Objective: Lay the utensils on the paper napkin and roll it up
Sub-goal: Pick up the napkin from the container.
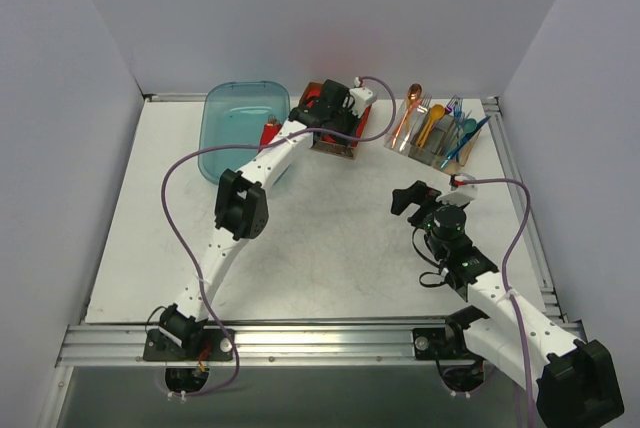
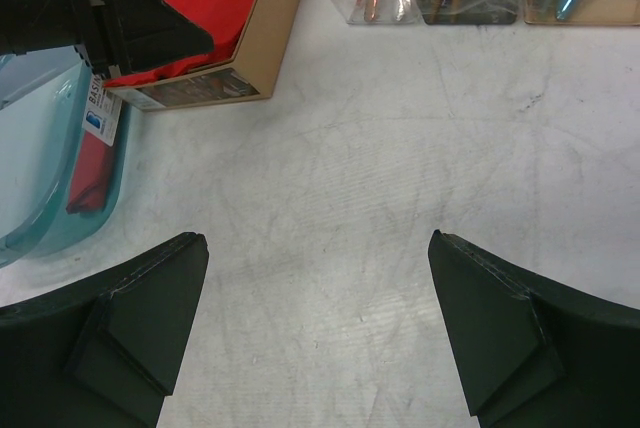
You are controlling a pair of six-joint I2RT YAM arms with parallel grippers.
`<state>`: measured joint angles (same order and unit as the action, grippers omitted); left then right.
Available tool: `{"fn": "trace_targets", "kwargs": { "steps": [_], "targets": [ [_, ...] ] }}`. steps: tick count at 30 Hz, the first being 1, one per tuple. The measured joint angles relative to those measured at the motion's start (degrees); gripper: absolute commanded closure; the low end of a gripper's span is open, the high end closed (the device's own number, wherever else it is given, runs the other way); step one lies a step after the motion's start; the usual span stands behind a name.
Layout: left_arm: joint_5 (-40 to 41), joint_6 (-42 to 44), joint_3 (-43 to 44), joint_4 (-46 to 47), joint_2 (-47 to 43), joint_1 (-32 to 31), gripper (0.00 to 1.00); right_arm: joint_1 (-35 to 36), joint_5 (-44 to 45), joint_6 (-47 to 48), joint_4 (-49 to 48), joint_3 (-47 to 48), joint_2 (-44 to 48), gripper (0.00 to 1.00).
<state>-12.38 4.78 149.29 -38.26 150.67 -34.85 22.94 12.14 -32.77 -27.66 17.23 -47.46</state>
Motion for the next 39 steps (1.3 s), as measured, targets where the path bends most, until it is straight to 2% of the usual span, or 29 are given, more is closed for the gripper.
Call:
{"fn": "trace_targets", "kwargs": {
  "steps": [14,26,27,28,29,33,39],
  "targets": [
    [0.44,-0.02,-1.05,-0.07,-0.48,-0.66,0.98,-0.11,-0.39,0.00,0.00,0.00,-0.39,0.01],
    [1.42,-1.03,-7.98,0.24,-8.94,-2.75,0.98,-0.15,-0.61,0.00,0.00,0.00,-0.39,0.01],
    [1.73,-1.07,-8.87,0.39,-9.92,-2.84,0.94,-0.15,-0.61,0.00,0.00,0.00,-0.39,0.01],
    [1.92,-1.05,-9.55,0.50,-10.69,-2.89,0.83,-0.15,-0.63,0.00,0.00,0.00,-0.39,0.01],
    [2.43,-1.27,-9.99,0.70,-11.32,-2.91,0.62,-0.15,-0.63,0.00,0.00,0.00,-0.37,0.01],
    [4.33,-0.98,-9.94,1.16,-11.56,-2.93,0.55,-0.22,-0.85,0.00,0.00,0.00,-0.37,0.01],
    [6.88,0.31,-5.18,0.42,-8.46,-2.93,0.53,-0.48,-1.05,0.00,0.00,0.00,-0.39,0.01]
  ]
}}
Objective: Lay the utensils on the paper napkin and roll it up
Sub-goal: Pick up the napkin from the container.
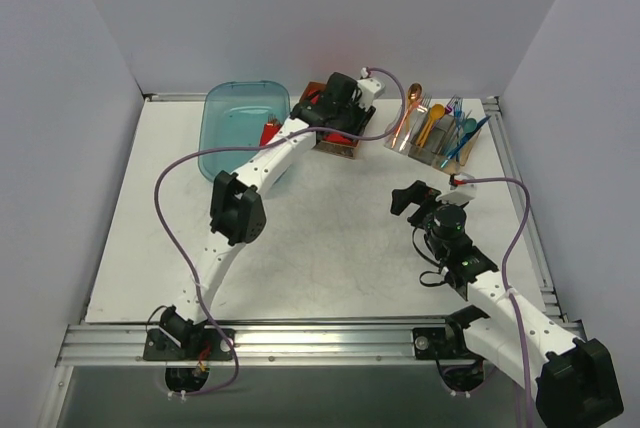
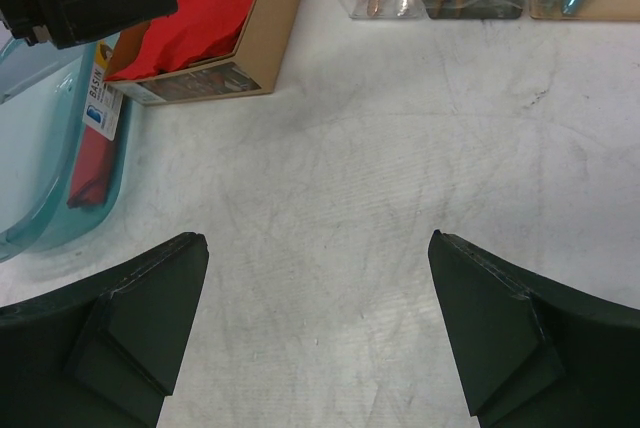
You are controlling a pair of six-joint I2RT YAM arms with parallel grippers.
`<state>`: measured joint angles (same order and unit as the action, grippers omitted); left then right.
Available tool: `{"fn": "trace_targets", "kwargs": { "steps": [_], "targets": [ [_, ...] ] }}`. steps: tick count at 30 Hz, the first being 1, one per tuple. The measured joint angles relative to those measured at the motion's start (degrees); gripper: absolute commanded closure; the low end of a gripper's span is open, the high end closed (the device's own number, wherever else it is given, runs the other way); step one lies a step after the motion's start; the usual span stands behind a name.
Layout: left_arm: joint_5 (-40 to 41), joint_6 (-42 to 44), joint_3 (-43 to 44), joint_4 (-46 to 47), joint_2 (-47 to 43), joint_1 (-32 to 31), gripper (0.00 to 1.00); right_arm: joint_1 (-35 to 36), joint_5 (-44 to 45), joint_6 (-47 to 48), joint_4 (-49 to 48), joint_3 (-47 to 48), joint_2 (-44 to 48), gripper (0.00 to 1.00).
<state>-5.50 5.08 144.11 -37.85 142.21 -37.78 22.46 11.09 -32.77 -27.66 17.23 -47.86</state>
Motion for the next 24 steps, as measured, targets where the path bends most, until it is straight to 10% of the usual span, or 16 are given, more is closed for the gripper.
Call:
{"fn": "trace_targets", "kwargs": {
  "steps": [24],
  "targets": [
    [4.15,2.32,3.72,-0.31,7.21,0.00,0.55,-0.52,0.00,0.00,-0.07,0.00,-0.90,0.01]
  ]
}}
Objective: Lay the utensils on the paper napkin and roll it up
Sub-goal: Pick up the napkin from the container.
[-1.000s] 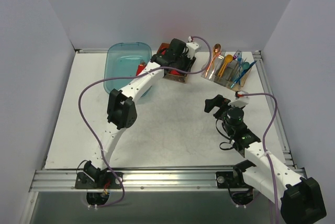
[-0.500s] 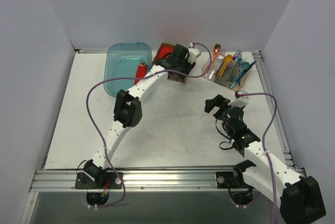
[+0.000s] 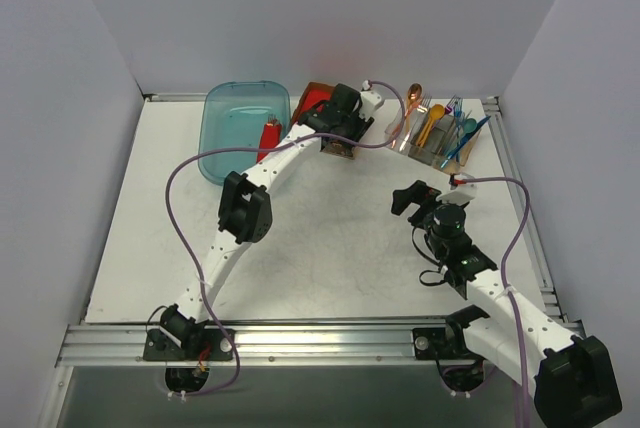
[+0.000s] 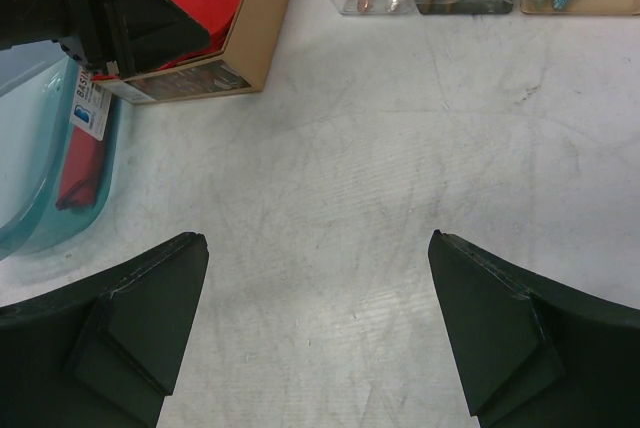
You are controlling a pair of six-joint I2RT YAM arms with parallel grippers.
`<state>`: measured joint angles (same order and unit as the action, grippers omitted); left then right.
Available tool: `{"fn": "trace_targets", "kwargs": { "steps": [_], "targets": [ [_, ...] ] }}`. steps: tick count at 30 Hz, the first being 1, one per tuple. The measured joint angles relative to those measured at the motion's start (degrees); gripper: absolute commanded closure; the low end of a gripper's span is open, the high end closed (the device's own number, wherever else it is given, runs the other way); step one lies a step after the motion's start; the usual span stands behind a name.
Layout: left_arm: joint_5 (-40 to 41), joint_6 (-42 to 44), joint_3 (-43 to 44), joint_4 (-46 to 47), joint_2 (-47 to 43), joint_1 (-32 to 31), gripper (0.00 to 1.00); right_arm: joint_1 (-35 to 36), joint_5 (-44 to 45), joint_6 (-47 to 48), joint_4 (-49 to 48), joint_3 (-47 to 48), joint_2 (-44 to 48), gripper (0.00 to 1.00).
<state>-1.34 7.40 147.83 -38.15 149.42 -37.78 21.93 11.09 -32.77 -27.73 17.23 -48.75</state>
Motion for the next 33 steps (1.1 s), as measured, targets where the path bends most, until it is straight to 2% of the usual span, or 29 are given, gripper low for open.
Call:
{"fn": "trace_targets", "kwargs": {
  "steps": [3,13,17,18,19,21,33],
  "targets": [
    [0.11,0.39,0.59,0.02,0.33,0.00,0.58,-0.22,0.00,0.00,-0.02,0.00,-0.33,0.01],
    [0.22,0.59,1.53,-0.11,1.60,0.02,0.58,-0.61,-0.02,0.00,-0.13,0.00,-0.55,0.01],
    [0.17,0.55,1.88,-0.17,1.73,0.13,0.75,-0.63,-0.02,0.00,-0.28,0.00,-0.55,0.01],
    [0.09,0.55,2.16,-0.17,1.92,0.13,0.85,-0.63,-0.04,0.00,-0.31,0.00,-0.55,0.01],
    [-0.04,0.42,2.25,-0.15,2.01,0.20,0.90,-0.63,-0.04,0.00,-0.31,0.00,-0.55,0.01],
    [-0.37,0.55,2.32,-0.17,2.21,0.26,0.96,-0.63,-0.02,0.00,-0.31,0.00,-0.55,0.01],
    [-1.31,0.33,2.32,-0.22,2.32,0.48,0.98,-1.01,-0.42,0.00,-0.31,0.00,-0.55,0.00]
  ]
}}
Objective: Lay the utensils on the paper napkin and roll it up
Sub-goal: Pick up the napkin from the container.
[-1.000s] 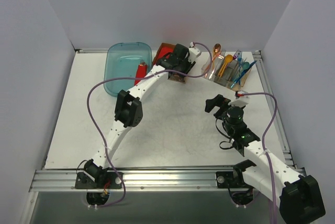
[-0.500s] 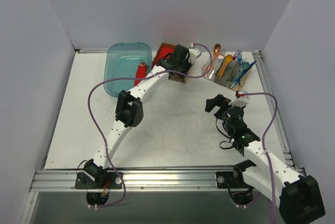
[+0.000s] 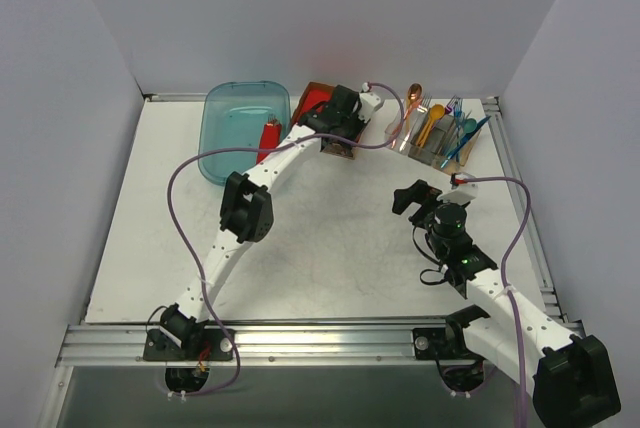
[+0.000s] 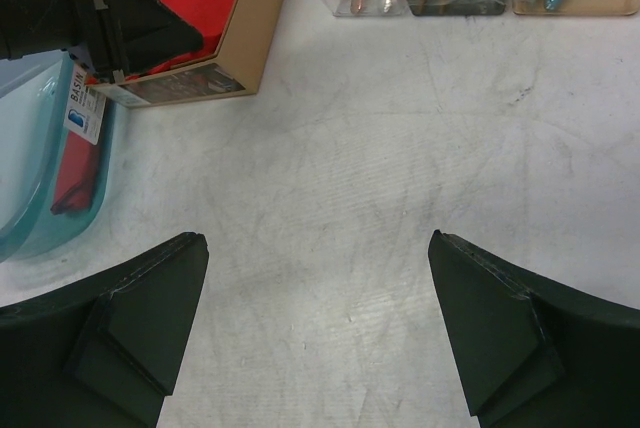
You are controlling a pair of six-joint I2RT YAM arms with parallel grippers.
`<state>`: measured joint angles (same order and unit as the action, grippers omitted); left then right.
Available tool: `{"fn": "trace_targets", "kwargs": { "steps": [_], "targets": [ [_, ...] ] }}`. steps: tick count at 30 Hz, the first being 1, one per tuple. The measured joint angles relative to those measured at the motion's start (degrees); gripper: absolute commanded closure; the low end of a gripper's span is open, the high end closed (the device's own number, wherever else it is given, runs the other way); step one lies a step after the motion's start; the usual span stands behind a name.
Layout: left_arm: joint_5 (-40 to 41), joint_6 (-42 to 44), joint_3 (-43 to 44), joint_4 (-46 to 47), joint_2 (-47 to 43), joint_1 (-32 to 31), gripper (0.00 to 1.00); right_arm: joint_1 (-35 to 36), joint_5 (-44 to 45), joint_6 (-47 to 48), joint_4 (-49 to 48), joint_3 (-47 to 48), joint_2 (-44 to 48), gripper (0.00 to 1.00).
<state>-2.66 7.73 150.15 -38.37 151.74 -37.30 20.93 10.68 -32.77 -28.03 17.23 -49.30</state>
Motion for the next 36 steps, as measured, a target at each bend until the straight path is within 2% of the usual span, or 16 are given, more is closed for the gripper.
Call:
{"fn": "trace_targets", "kwargs": {
  "steps": [9,18,24,31,36],
  "targets": [
    [-2.38,-2.27,-7.63,0.02,-7.93,0.00,0.98,-0.28,-0.66,0.00,0.00,0.00,0.02,0.01],
    [-3.37,-4.50,-23.52,4.81,-22.18,-0.63,0.98,-0.37,-1.09,-0.02,-0.02,0.00,0.35,0.01],
    [-2.43,-5.73,-32.30,8.17,-26.51,-2.23,0.98,-0.39,-1.31,0.00,0.00,0.00,0.35,0.00],
    [0.28,-6.25,-36.79,9.40,-29.24,-4.11,0.98,-0.39,-1.55,0.00,0.00,0.00,0.59,0.01],
    [1.31,-7.54,-42.14,10.73,-35.15,-4.96,0.97,-0.39,-1.42,0.02,0.00,0.00,0.44,0.02]
  ]
}}
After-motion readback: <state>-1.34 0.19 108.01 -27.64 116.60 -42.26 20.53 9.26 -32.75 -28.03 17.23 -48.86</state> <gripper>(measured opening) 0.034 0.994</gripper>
